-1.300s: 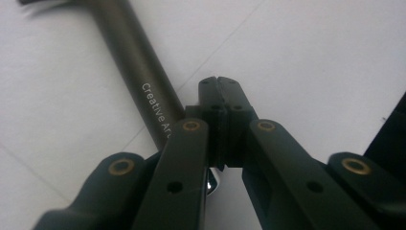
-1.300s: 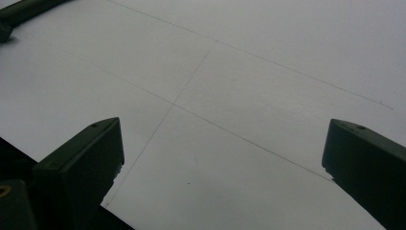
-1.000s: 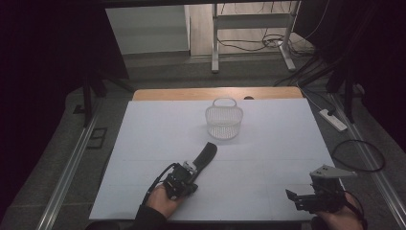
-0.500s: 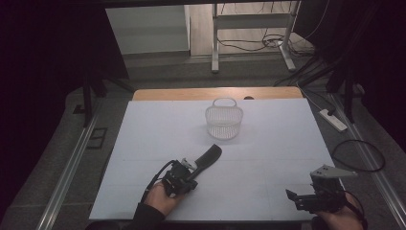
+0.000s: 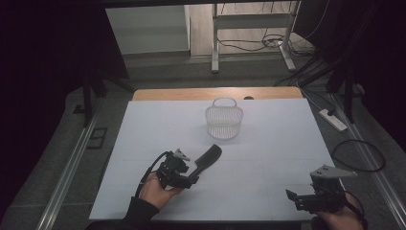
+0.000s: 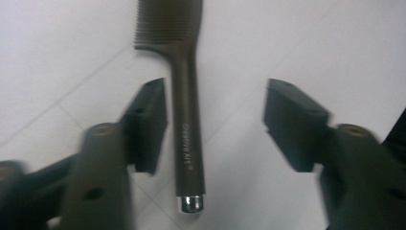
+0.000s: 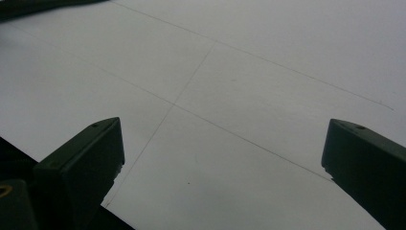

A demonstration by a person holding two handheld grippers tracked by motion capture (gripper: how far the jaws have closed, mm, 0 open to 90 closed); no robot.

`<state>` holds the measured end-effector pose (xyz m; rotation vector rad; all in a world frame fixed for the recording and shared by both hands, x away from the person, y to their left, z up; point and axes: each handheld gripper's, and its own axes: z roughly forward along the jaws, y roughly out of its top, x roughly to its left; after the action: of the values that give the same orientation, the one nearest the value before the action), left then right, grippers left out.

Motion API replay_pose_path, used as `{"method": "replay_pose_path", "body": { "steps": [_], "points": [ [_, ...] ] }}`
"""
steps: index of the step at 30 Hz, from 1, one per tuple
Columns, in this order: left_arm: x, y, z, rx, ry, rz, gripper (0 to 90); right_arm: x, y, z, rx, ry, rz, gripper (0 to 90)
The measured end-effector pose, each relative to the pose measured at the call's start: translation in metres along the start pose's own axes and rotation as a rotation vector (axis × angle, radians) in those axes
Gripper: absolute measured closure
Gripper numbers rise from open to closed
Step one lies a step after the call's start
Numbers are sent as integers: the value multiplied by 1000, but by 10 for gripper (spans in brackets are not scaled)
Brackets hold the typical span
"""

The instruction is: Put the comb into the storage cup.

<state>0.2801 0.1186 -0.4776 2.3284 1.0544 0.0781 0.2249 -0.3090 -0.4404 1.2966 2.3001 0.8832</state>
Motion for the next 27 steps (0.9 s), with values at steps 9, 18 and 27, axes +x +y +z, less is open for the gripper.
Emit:
{"method": "replay_pose_path", "body": {
  "steps": [9, 18, 27],
  "points": [
    [12, 4, -4, -4, -25, -28, 97, 0, 0, 0, 0, 1, 2, 9],
    [21, 8, -4, 19, -27, -26, 0, 0, 0, 0, 1, 2, 3, 9],
    [20, 12, 7, 45, -11, -1, 0, 0, 0, 1, 5, 3, 1, 8]
  ]
}}
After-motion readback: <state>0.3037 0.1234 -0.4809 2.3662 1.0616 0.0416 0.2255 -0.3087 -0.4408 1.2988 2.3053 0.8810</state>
